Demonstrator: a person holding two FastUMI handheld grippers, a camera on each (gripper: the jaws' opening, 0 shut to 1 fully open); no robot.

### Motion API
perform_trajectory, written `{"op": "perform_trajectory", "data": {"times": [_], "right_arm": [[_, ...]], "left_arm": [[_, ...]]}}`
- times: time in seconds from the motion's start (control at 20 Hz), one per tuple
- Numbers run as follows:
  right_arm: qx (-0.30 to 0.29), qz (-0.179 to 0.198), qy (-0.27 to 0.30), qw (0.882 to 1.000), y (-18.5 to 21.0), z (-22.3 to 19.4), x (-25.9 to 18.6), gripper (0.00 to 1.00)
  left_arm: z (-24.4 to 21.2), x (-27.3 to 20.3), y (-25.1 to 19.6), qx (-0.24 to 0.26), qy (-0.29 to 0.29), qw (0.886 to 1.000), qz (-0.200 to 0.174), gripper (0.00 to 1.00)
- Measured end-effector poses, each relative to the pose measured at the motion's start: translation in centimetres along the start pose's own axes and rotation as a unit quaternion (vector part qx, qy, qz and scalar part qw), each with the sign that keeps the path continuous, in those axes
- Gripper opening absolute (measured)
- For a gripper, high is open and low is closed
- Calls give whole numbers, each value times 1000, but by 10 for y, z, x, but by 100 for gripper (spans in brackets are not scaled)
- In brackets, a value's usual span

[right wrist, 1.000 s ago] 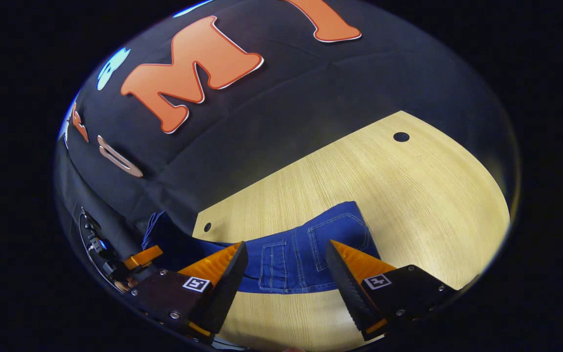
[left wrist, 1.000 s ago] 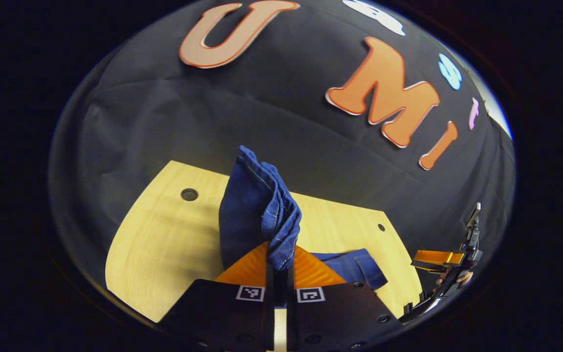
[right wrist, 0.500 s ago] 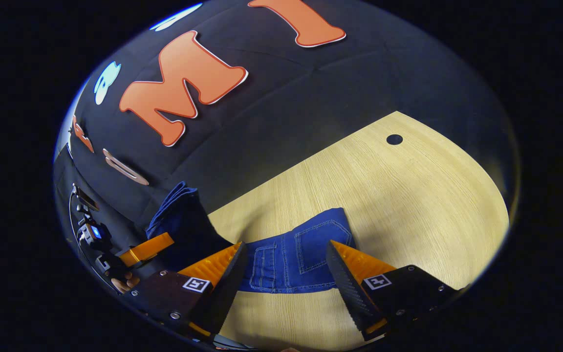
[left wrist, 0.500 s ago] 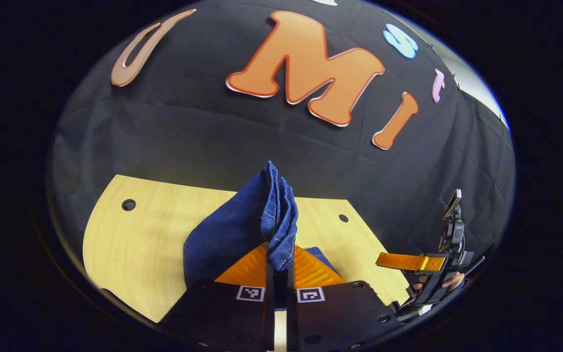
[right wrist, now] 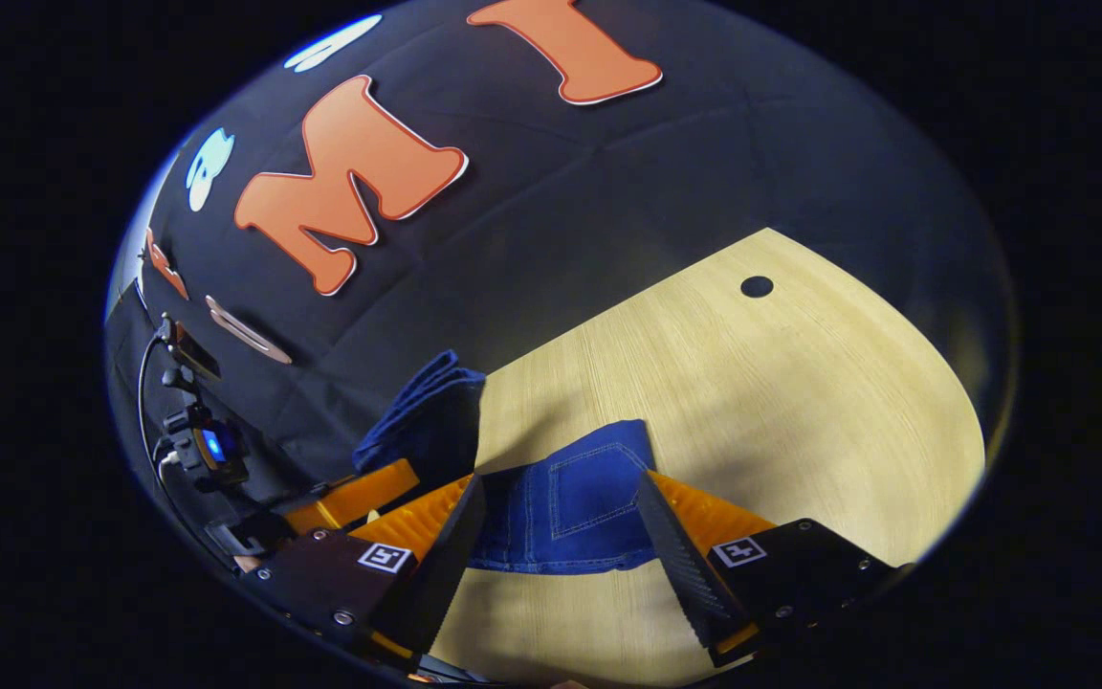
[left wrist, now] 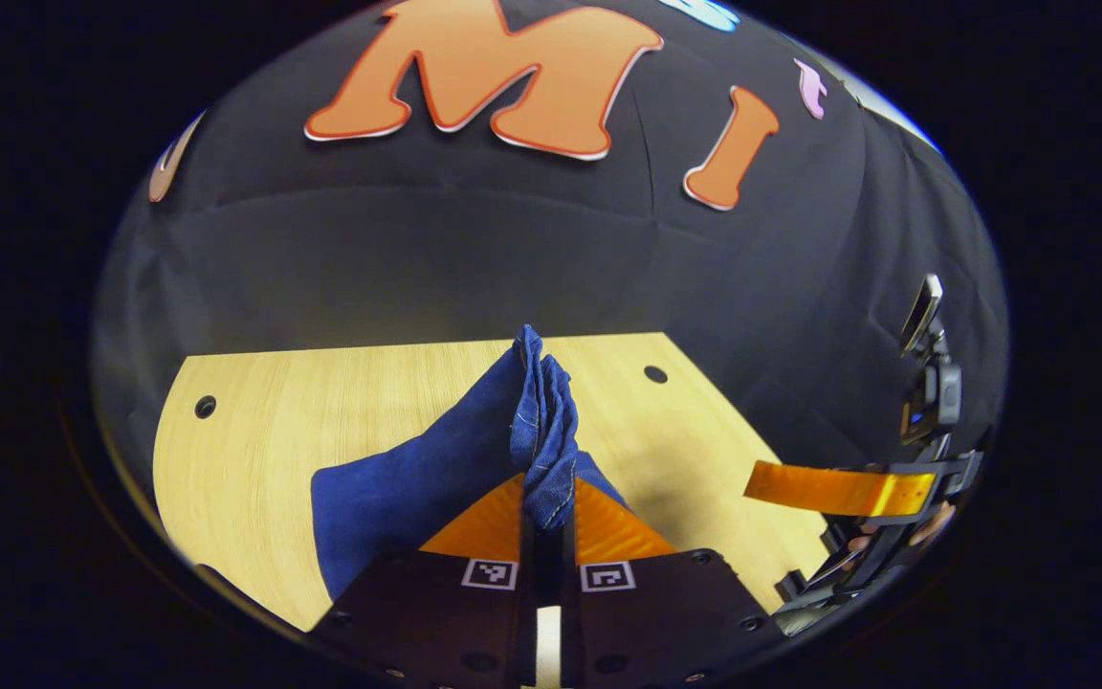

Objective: Grasp the waist and the cuffs of the jeans and fold them to make the two legs overlap; first hold the waist and fold one-third of the jeans toward the cuffs, then hold the cuffs and fold the remaining one-third in the same direction to finish folding.

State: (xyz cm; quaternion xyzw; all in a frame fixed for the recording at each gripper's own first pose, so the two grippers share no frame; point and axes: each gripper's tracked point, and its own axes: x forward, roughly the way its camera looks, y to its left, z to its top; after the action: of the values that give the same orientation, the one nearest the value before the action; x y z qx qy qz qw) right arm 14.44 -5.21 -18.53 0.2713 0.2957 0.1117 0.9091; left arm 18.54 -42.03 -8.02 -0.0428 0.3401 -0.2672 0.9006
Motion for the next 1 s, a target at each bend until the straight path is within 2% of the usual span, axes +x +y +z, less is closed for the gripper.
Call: {"op": "perform_trajectory", "data": {"times": [0.05,0.15,0.2,0.35,0.4,0.5,0.55,0.6,0.75,0.85,1.0], "right_arm": [[-1,1,-1,1000,-1,1,-1,98],[-7,2,-4,1000,-5,4,-3,98],[-9,3,-7,1000,-7,5,-4,98],[-28,-7,-25,999,-10,14,-8,98],[-39,-7,-33,999,-9,17,-11,98],[-68,-13,-62,996,-1,30,-19,98],[-90,-18,-83,992,4,40,-25,98],[-114,-22,-105,988,10,49,-32,98],[-187,-23,-175,966,37,77,-59,98],[-233,-22,-216,948,59,90,-76,98],[-286,-22,-283,915,94,107,-103,97]], "left_arm": [[-7,7,-5,2,11,1000,1,11],[-22,16,-21,5,30,1000,-9,20],[-28,20,-29,8,36,999,-15,19],[-29,17,-46,19,31,999,-26,62],[-27,13,-48,25,25,999,-25,55],[-17,4,-45,32,0,999,-10,78],[-7,-4,-41,36,-17,999,2,84],[5,-15,-36,38,-40,998,13,90],[48,-58,-24,51,-125,990,50,93],[72,-94,-14,58,-185,978,79,92],[100,-151,-1,68,-263,954,124,92]]}}
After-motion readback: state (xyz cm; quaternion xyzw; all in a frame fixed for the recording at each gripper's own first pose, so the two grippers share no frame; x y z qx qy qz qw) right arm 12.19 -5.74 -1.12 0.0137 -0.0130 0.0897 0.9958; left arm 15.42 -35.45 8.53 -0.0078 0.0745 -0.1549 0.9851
